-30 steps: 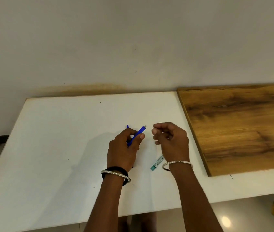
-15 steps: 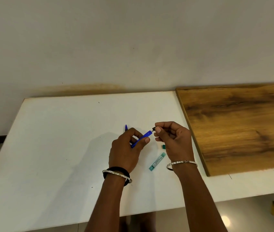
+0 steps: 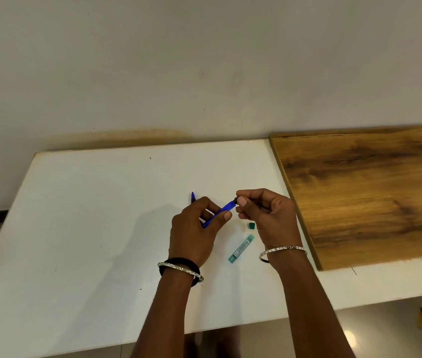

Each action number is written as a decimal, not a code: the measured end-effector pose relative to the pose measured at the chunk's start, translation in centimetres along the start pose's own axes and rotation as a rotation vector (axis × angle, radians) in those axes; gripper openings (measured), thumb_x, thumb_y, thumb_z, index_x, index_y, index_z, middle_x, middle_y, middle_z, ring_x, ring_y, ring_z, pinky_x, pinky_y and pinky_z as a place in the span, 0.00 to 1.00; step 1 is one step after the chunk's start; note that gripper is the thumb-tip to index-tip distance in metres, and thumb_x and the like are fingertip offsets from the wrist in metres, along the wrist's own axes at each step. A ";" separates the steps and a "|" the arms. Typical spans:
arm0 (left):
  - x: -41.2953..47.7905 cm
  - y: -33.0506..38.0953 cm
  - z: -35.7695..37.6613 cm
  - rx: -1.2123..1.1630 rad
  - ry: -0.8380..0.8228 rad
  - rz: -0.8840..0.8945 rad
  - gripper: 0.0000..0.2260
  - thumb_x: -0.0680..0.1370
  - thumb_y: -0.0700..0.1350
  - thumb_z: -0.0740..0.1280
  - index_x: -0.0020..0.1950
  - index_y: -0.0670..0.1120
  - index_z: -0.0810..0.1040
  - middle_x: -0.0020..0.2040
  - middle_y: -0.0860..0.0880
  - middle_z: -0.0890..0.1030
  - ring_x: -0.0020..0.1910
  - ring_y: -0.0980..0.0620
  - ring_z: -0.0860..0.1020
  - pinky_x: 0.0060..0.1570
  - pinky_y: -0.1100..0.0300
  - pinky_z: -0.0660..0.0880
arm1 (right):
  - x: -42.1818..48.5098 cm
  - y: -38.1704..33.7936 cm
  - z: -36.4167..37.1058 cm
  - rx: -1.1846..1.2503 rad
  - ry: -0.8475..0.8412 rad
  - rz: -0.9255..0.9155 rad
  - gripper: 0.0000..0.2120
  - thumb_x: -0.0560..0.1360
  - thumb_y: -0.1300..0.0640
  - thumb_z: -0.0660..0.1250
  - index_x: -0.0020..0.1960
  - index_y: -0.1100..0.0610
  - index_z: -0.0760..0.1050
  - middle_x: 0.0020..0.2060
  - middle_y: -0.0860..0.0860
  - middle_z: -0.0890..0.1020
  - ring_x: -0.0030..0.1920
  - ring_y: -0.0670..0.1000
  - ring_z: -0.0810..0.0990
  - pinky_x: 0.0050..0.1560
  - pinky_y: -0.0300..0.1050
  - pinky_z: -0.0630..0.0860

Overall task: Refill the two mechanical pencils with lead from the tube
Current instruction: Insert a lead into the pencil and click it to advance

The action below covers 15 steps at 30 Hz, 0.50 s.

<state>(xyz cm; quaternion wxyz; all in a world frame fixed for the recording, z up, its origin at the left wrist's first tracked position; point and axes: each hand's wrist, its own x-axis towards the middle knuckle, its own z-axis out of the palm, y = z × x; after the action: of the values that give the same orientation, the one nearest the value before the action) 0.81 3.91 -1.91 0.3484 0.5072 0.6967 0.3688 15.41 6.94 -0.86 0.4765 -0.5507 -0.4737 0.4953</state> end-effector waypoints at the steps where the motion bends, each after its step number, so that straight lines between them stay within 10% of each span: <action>1: 0.0 0.0 0.0 0.000 0.004 -0.001 0.11 0.72 0.58 0.70 0.43 0.51 0.79 0.34 0.55 0.79 0.32 0.56 0.75 0.32 0.67 0.67 | 0.0 0.0 0.0 0.000 0.000 0.004 0.07 0.72 0.64 0.72 0.46 0.53 0.83 0.40 0.53 0.86 0.39 0.53 0.85 0.41 0.42 0.83; 15: 0.0 0.2 -0.1 0.039 0.009 0.007 0.10 0.71 0.59 0.70 0.42 0.53 0.78 0.35 0.55 0.79 0.33 0.56 0.76 0.32 0.68 0.68 | 0.2 0.5 0.3 -0.023 -0.020 0.026 0.05 0.73 0.64 0.71 0.48 0.57 0.82 0.40 0.55 0.85 0.38 0.51 0.85 0.40 0.41 0.82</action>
<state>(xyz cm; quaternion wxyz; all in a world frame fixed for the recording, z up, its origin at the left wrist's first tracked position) 0.76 3.92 -1.69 0.3339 0.5146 0.7037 0.3585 15.19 7.08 -1.41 0.4591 -0.5571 -0.4769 0.5015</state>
